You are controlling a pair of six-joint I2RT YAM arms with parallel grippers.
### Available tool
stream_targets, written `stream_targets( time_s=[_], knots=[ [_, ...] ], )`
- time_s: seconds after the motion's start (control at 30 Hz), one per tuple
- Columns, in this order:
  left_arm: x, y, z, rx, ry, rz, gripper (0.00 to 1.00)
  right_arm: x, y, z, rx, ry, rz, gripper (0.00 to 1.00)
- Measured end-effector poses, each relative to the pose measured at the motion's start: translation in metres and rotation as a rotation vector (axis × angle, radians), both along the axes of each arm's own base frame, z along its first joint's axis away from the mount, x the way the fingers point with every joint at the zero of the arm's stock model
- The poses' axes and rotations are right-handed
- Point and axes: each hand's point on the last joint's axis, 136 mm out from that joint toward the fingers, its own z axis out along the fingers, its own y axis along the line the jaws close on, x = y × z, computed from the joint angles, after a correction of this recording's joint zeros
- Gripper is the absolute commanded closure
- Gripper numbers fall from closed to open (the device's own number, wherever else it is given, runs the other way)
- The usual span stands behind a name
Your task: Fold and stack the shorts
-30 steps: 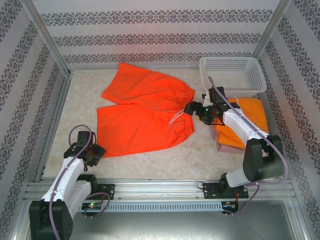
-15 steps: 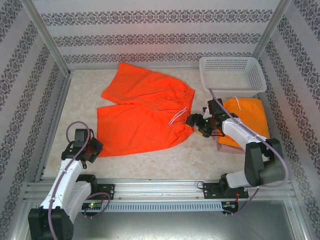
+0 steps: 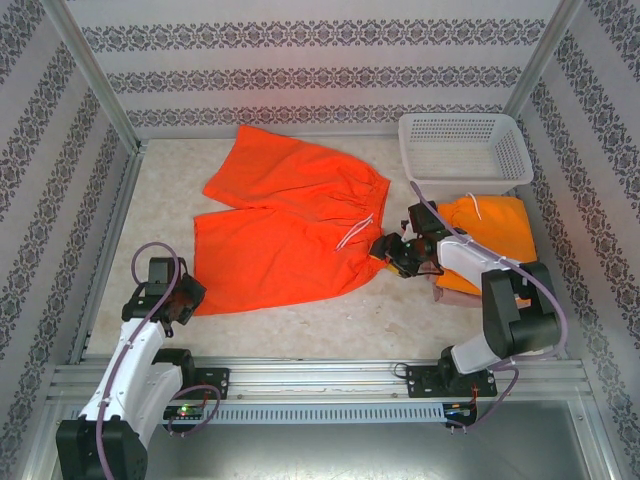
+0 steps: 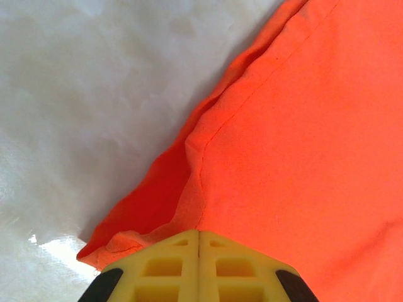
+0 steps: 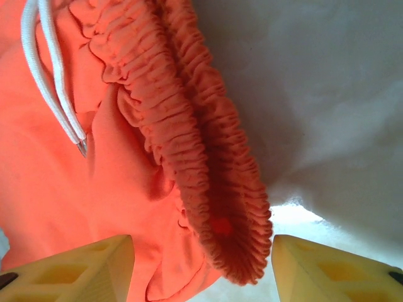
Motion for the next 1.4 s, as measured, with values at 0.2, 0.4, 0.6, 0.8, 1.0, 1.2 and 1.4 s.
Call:
stream_targets(
  time_s=[0.2,0.4,0.6,0.8,1.0,1.2,1.4],
  knots=[
    [-0.002,0.0,-0.001,0.0,-0.006,0.0,1.0,0.001,-0.004,-0.002,-0.024,-0.004,-0.007,0.41],
    [-0.003,0.0,0.0,0.005,-0.013,-0.005,0.53,0.002,-0.006,-0.004,-0.042,-0.007,-0.01,0.43],
    [-0.006,0.0,0.005,0.008,-0.032,-0.009,0.46,0.002,-0.006,-0.011,-0.043,0.013,-0.012,0.52],
    [-0.014,-0.001,0.003,0.005,-0.012,-0.01,0.4,0.004,-0.006,-0.02,-0.044,0.027,-0.013,0.65],
    [-0.022,-0.002,0.002,0.002,0.007,-0.011,0.36,0.009,-0.001,-0.022,-0.035,0.019,-0.006,0.88],
    [-0.029,-0.002,-0.007,-0.005,0.04,-0.004,0.39,0.017,0.002,-0.015,-0.029,-0.008,-0.001,0.96],
    [-0.038,-0.007,-0.025,-0.041,0.112,0.002,0.43,0.017,0.003,-0.015,-0.028,-0.012,0.002,0.97]
  ],
)
